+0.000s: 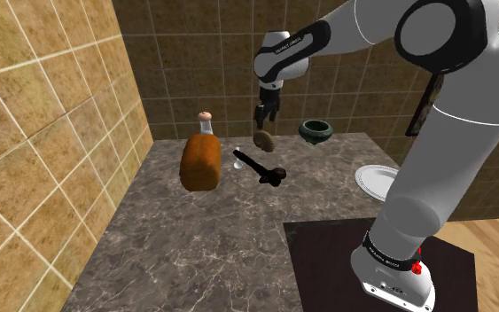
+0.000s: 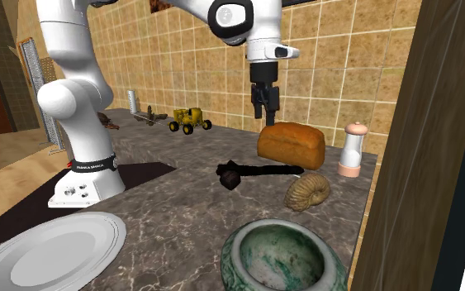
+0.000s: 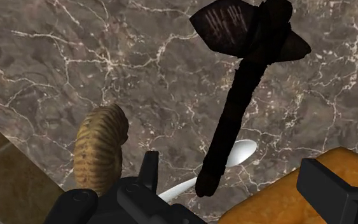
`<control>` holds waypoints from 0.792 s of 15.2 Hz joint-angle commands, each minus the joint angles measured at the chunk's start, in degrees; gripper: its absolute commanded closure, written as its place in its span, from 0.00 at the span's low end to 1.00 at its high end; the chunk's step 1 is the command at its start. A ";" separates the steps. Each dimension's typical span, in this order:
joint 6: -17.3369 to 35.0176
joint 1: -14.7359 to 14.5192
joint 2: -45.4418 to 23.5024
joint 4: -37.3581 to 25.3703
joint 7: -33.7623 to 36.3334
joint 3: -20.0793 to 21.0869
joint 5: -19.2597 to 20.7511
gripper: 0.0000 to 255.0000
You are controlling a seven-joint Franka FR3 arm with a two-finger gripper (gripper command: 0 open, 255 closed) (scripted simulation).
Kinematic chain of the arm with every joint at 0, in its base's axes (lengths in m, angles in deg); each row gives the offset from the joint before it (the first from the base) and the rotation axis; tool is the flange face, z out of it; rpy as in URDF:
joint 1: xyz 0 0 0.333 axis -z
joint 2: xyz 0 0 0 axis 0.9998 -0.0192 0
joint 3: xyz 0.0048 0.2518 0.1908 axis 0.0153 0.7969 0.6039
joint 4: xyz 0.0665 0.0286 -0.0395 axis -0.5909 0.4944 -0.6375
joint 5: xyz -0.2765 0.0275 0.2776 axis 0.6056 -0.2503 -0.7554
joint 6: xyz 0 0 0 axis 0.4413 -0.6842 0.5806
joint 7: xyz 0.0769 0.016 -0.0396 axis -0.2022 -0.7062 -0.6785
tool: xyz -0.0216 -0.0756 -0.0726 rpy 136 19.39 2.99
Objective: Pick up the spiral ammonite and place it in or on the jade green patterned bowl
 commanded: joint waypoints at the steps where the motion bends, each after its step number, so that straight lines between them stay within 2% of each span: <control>1: 0.88 0.66 -4.48 -3.35 -1.79 -0.64 -0.72 0.00; 7: 2.39 3.15 -17.40 -13.94 -6.04 -1.35 -3.10 0.00; 12: 1.79 5.84 -28.64 -25.25 -8.69 -1.22 -4.74 0.00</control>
